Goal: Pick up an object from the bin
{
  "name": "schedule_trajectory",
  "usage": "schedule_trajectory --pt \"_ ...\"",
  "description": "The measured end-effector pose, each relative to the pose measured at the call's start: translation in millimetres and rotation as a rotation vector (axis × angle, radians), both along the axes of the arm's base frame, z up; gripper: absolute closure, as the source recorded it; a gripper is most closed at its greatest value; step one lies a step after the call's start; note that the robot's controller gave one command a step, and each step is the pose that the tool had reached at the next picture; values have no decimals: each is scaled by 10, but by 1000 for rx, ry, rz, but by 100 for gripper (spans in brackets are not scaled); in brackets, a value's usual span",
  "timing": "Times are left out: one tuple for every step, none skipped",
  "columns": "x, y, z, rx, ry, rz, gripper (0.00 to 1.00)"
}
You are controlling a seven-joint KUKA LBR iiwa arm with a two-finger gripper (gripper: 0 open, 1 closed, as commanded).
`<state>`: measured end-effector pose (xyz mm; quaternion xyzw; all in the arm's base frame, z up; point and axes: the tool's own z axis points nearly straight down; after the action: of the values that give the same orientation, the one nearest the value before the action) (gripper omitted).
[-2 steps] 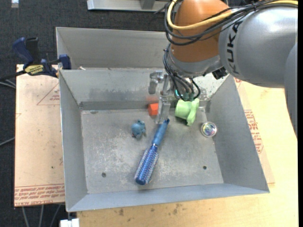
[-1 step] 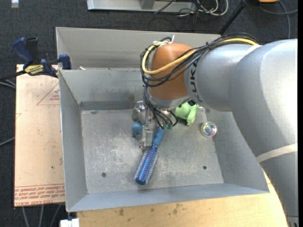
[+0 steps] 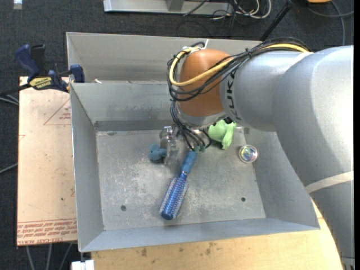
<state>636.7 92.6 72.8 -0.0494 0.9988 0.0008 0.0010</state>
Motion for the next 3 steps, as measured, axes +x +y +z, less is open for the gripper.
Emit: schedule_trajectory --pt "-284 40 1152 1 -9 11 100" --pt "-298 35 1101 0 -1 10 0" --pt "-944 -11 -13 -1 3 131 0"
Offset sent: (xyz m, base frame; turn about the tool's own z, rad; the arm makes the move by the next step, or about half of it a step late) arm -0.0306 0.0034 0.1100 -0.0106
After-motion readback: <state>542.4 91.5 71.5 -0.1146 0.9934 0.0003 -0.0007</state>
